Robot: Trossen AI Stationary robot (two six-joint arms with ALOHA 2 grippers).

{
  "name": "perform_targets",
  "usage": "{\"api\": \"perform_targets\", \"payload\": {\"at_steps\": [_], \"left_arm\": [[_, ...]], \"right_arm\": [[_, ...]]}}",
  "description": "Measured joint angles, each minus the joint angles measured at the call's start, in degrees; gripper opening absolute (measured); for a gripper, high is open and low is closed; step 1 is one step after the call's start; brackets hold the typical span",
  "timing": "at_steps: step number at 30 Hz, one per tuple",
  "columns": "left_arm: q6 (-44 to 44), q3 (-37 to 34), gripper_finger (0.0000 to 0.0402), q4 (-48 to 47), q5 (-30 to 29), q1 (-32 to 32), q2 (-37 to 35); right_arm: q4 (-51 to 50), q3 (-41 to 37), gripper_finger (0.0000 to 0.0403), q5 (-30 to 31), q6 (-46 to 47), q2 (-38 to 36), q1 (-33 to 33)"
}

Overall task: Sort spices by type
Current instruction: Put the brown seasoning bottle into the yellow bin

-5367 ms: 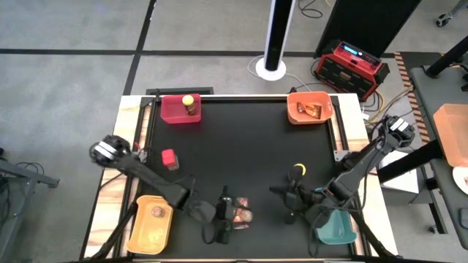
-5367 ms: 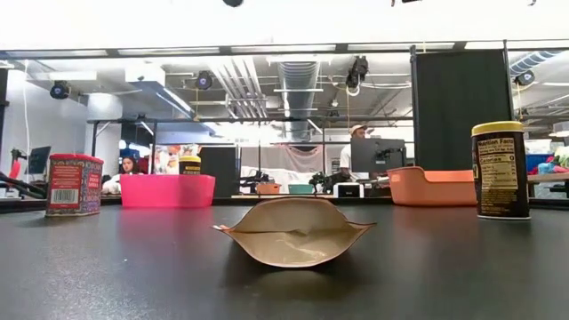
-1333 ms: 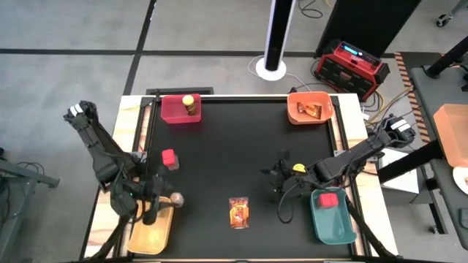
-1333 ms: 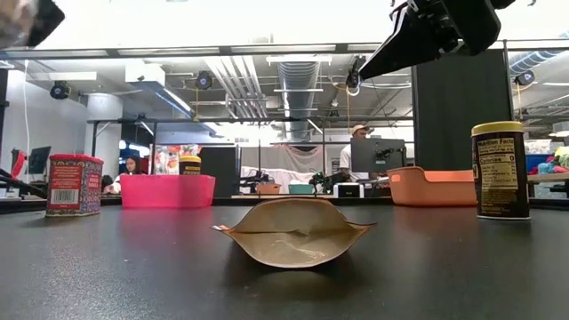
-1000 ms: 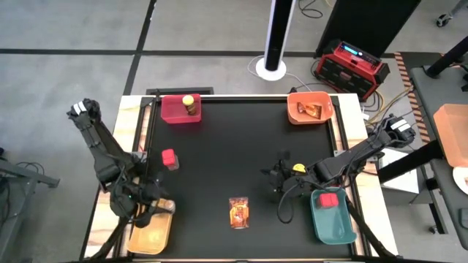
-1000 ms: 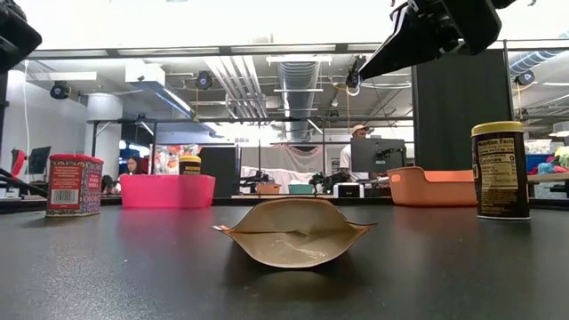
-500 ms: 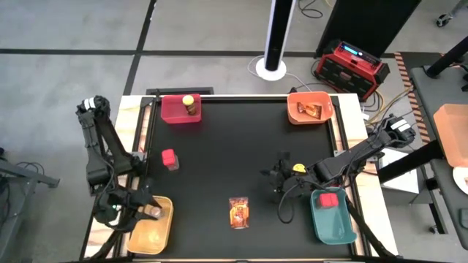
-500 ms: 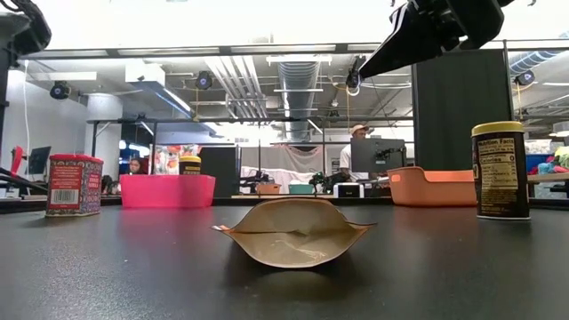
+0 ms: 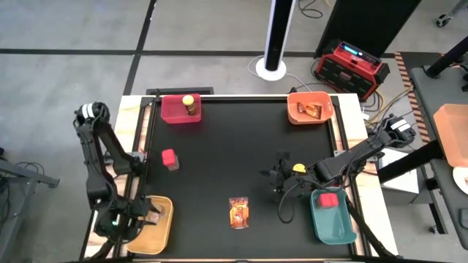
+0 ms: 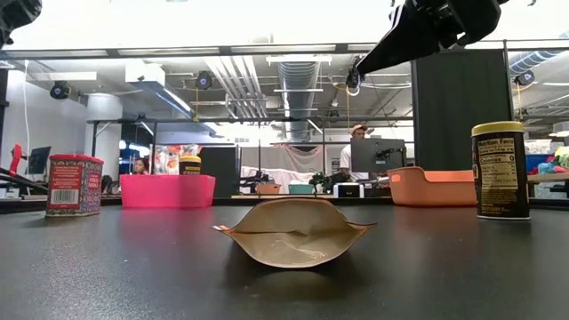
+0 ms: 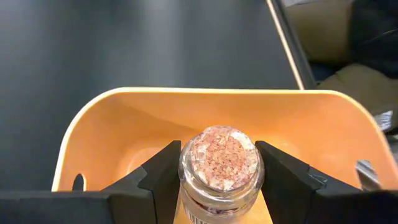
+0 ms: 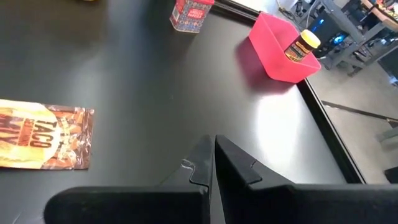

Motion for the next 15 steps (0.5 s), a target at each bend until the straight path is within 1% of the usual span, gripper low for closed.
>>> {"api": "perform_targets", "payload": {"at_steps": [11,15], "left_arm": [[-4.6,0.0,0.0169,3.0,-0.4,-2.0,7.9],[-8.5,0.1,0.0169,3.4,0.9,-2.0,9.6]], "right_arm": [[0.5,0.0,0.0009,0.0,0.0,0.0,0.0],[1.8,0.0,0.0009,0.0,0.0,0.0,0.0]]}}
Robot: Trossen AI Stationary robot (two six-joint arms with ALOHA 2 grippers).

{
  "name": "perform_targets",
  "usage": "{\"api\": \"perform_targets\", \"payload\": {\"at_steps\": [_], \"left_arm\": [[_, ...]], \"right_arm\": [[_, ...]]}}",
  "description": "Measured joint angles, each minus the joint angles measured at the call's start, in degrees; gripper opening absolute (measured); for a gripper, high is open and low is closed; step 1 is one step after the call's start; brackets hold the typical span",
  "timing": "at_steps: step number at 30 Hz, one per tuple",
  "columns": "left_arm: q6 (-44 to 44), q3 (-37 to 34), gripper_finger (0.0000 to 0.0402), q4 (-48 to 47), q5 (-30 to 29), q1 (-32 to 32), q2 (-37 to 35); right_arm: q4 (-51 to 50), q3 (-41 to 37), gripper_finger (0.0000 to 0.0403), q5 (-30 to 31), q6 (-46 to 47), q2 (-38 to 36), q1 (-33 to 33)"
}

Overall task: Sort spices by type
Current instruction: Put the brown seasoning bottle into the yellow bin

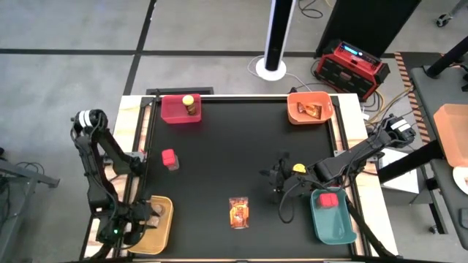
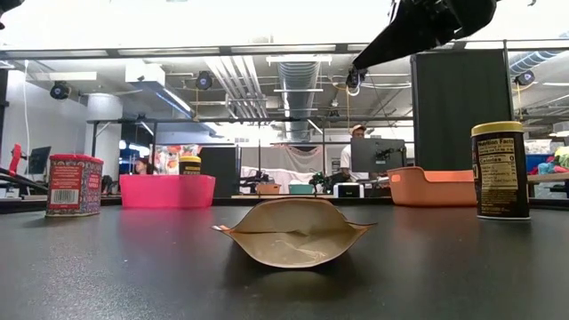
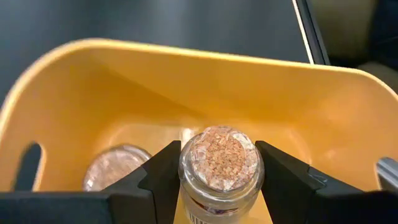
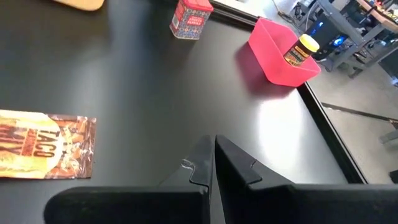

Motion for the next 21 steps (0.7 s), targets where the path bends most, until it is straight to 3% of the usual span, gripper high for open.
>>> {"api": "perform_targets", "payload": {"at_steps": [4,13,21], "left_arm": [[-0.3,0.0,0.0169,1.4,0.9,-0.1,0.3],[8.2,0.6,0.0169,3.4,-2.1,-0.1,1.7],[6.8,0.6,0.0173,3.2,-2.9,-0.1,2.0]], "right_arm": [[1.7,0.0,0.0009,0.0,0.0,0.0,0.0],[2.4,0.0,0.0009,0.0,0.4,0.0,0.0],[2.4,0.0,0.0009,0.0,0.2,0.0,0.0]]}}
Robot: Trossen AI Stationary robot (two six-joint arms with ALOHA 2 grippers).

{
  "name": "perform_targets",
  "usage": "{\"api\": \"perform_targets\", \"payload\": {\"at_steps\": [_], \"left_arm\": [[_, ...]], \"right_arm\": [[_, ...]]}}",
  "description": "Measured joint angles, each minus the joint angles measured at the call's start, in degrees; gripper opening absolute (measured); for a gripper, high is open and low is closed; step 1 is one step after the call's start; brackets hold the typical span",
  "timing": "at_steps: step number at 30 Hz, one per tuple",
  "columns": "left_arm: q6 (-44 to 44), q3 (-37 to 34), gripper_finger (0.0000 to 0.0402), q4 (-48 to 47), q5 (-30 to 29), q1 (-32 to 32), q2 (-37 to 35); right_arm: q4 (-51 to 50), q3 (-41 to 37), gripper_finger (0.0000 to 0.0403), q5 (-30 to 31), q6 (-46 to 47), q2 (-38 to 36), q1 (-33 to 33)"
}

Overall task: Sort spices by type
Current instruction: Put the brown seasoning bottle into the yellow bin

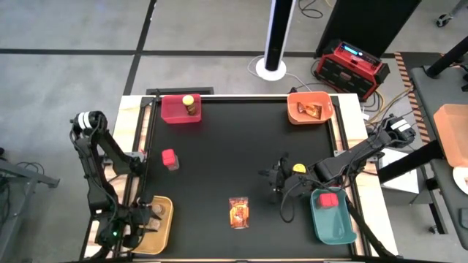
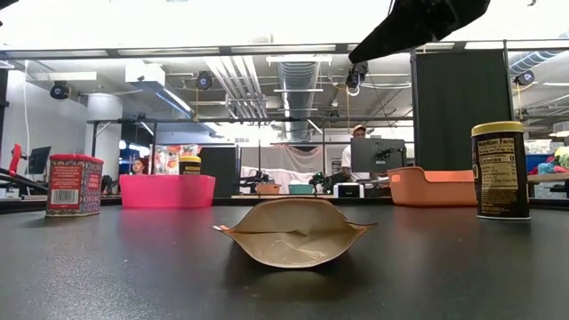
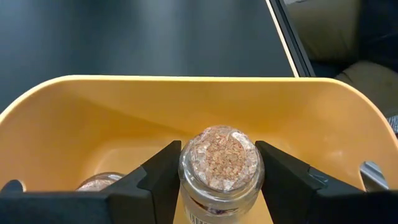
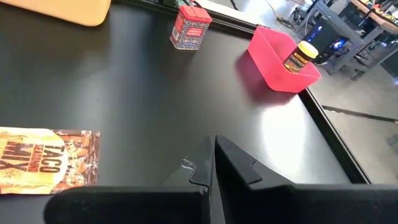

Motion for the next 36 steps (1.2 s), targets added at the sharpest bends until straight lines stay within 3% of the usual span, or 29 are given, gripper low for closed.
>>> {"api": "perform_targets", "payload": {"at_steps": [11,17,26,36], "left_arm": [[-3.4,-0.1,0.0183,-0.2,0.0,0.1,0.0],[-0.3,-0.2,0.0184,-0.2,-3.7,1.4,0.1],[3.3,-0.3,0.0171,-0.1,-2.5,1.4,0.1],[-3.5,-0.3,0.0219,0.0,-2.5,1.4,0.1]], "right_arm": [[0.0,0.0,0.0009,0.0,-0.1,0.0,0.0],[0.0,0.0,0.0009,0.0,-0.3,0.0,0.0],[-0.1,0.0,0.0009,0.0,-1.0,0.0,0.0],[-0.1,0.0,0.0009,0.0,-0.9,0.0,0.0]]}}
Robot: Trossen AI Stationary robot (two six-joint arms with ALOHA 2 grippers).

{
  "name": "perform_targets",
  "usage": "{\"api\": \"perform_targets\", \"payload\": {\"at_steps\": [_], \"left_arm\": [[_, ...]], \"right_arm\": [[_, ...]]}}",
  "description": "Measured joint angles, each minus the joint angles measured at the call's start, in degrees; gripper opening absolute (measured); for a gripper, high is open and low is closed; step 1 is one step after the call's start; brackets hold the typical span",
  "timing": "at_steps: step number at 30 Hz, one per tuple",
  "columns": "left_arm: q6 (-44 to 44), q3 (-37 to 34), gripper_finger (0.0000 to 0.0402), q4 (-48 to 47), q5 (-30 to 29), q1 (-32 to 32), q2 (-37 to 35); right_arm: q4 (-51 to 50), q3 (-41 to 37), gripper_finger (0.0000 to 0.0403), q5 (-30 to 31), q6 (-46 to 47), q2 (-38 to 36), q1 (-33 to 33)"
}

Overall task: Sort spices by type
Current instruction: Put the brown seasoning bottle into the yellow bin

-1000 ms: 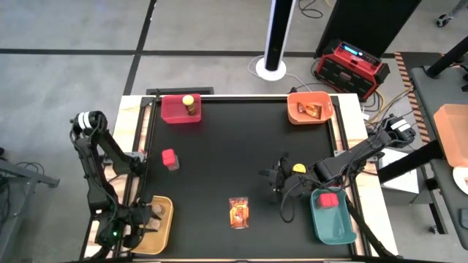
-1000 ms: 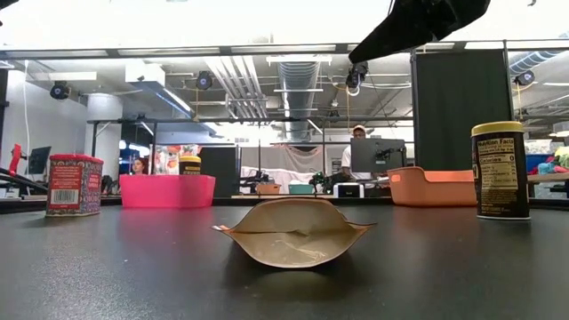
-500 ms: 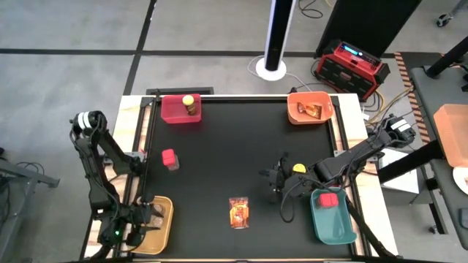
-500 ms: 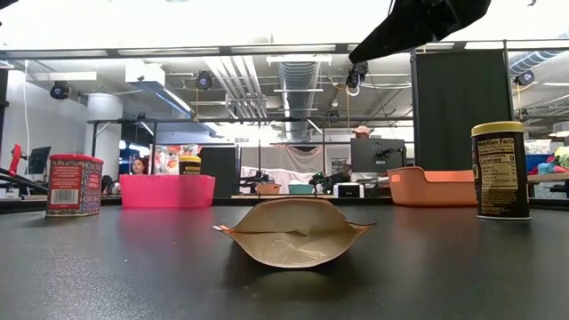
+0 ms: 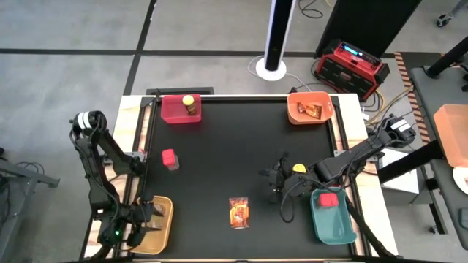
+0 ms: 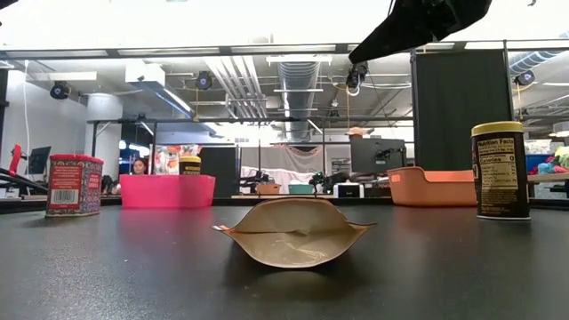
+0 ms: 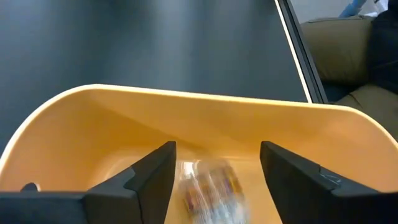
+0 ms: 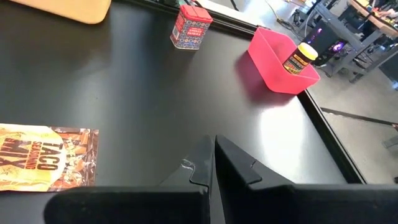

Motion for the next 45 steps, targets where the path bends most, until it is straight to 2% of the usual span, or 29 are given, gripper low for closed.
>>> {"api": "perform_targets", "payload": {"at_steps": [11,16,22,29,31,35,40,45], "left_arm": [[0.4,0.0,0.0228,0.0,0.1,0.0,-1.0],[-1.9,1.5,0.0228,-0.9,4.7,0.0,-2.7],[-9.8,10.2,0.0228,-9.7,6.6,1.4,-3.7],[-6.8,25.9,0.0220,-25.5,2.7,5.7,-1.8],[-6.8,29.6,0.0214,-31.0,3.4,7.6,-0.9],[-6.5,34.8,0.0199,-36.7,10.8,12.7,0.2],[-4.7,38.3,0.0186,-37.0,22.6,18.8,0.8],[-13.5,38.3,0.0179,-36.5,36.5,20.6,2.2]], "right_arm": [[0.0,0.0,0.0009,0.0,0.1,0.0,0.0],[0.0,0.0,0.0009,0.0,-0.3,0.0,0.0],[0.0,0.0,0.0009,0.0,-0.8,0.0,0.0],[0.0,0.0,0.0009,0.0,-1.6,0.0,0.0],[0.0,0.0,0.0009,0.0,-1.6,0.0,0.0],[0.0,0.0,0.0009,0.0,-2.3,0.0,0.0],[0.0,0.0,0.0009,0.0,-3.2,0.0,0.0],[-0.3,0.0,0.0009,0.0,-3.4,0.0,0.0]]}}
